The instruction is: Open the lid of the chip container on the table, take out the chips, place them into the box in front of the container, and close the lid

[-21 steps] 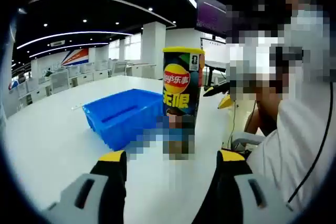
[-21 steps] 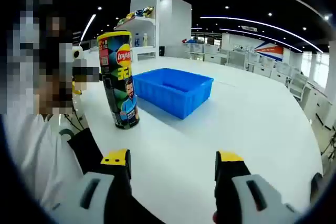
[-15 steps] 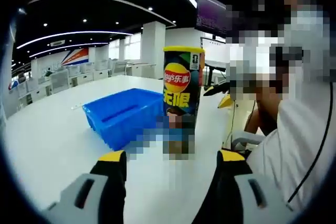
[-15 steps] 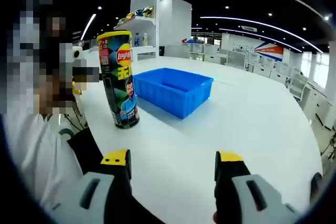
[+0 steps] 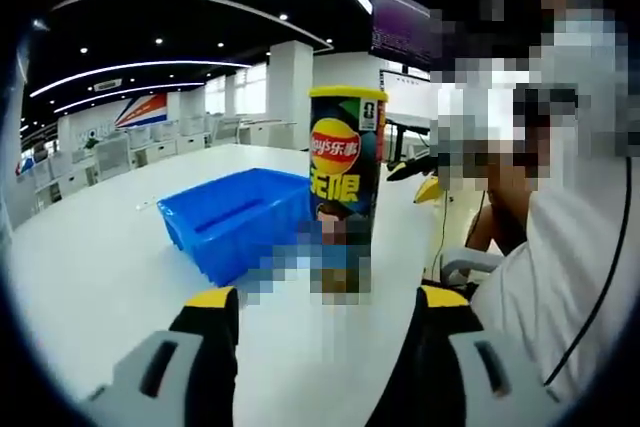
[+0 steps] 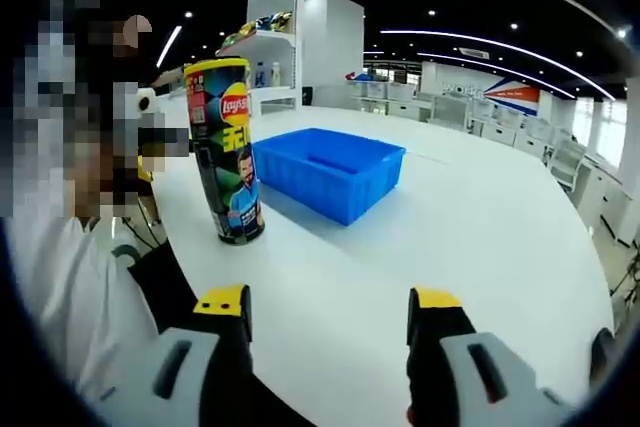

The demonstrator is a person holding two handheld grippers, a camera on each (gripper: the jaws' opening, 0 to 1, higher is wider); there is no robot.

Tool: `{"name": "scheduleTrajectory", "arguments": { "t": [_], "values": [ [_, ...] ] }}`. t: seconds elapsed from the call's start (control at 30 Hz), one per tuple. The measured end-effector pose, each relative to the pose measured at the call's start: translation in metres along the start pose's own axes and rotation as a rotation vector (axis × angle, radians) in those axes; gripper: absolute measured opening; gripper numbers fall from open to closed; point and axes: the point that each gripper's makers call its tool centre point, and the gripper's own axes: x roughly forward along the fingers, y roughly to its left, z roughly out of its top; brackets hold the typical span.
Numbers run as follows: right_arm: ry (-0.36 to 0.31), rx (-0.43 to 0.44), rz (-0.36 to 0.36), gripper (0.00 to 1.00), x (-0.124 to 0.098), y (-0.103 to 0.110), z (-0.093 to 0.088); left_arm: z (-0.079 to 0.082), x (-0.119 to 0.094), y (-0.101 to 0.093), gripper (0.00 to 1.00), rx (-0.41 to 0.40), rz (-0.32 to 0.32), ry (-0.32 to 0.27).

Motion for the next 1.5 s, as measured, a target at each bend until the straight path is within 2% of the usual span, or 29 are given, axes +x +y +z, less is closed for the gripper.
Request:
{"name": "scheduleTrajectory", "arguments": {
  "t": [0.17,0.3,0.4,0.77,1.1,1.17,1.3,1.5],
  "values": [
    [0.004,0.0,0.002,0.62,0.0,0.001,0.0,0.0,-0.001,0.002,0.74,0.008,0.001,-0.005],
    [-0.001,-0.004,-0.004,0.61,-0.001,0.0,0.002,-0.002,0.0,-0.001,0.81,0.029,-0.022,0.003],
    [-0.004,-0.012,-0.003,0.6,-0.001,0.001,0.003,-0.005,0.002,0.001,0.82,0.043,-0.02,0.012],
    [-0.006,-0.02,-0.002,0.6,-0.005,0.003,0.004,0.01,0.013,-0.007,0.86,0.057,-0.082,-0.084],
    [0.004,-0.029,0.005,0.59,-0.004,0.005,0.003,0.017,0.036,-0.011,0.87,0.056,-0.15,-0.152],
    [-0.001,-0.03,0.005,0.59,-0.005,0.005,0.004,0.017,0.044,-0.011,0.87,0.062,-0.156,-0.152],
    [0.001,-0.03,0.009,0.59,-0.002,0.007,0.004,0.011,0.059,-0.012,0.87,0.051,-0.176,-0.11],
    [0.001,-0.031,0.021,0.59,0.0,0.011,0.004,0.022,0.071,-0.016,0.86,0.056,-0.232,-0.191]
  ]
}}
